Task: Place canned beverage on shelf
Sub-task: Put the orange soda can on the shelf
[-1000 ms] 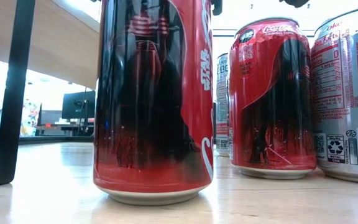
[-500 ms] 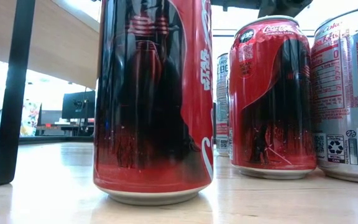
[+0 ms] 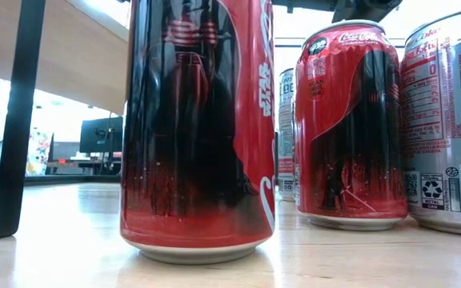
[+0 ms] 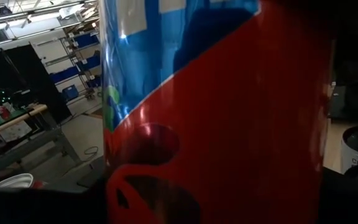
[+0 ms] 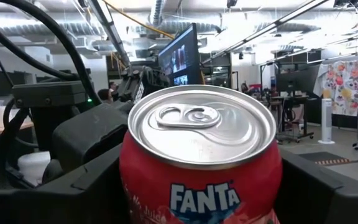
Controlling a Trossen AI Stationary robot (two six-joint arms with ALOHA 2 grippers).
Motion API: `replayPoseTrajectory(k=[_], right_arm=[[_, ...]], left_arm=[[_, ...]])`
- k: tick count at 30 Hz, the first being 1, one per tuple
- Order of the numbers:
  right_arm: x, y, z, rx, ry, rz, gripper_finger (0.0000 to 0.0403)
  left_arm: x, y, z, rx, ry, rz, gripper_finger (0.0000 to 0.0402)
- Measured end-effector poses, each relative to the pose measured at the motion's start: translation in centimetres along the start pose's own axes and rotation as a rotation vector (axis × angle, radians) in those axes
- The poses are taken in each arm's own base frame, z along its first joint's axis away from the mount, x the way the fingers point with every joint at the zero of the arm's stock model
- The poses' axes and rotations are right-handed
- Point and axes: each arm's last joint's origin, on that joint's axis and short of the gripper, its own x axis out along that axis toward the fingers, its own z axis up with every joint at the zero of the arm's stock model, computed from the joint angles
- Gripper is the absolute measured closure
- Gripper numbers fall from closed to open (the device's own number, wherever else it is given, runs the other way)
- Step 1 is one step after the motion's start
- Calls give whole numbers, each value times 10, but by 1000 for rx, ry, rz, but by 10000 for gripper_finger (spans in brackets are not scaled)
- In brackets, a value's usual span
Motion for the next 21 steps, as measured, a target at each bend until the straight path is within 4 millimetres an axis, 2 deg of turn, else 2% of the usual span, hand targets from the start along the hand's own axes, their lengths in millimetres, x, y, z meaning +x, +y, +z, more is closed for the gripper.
replayPoseTrajectory(k=[21], right_arm=[[0,-4,-8,-35,113,23,77]], left_arm=[[-1,-2,-6,11,30,-23,85]])
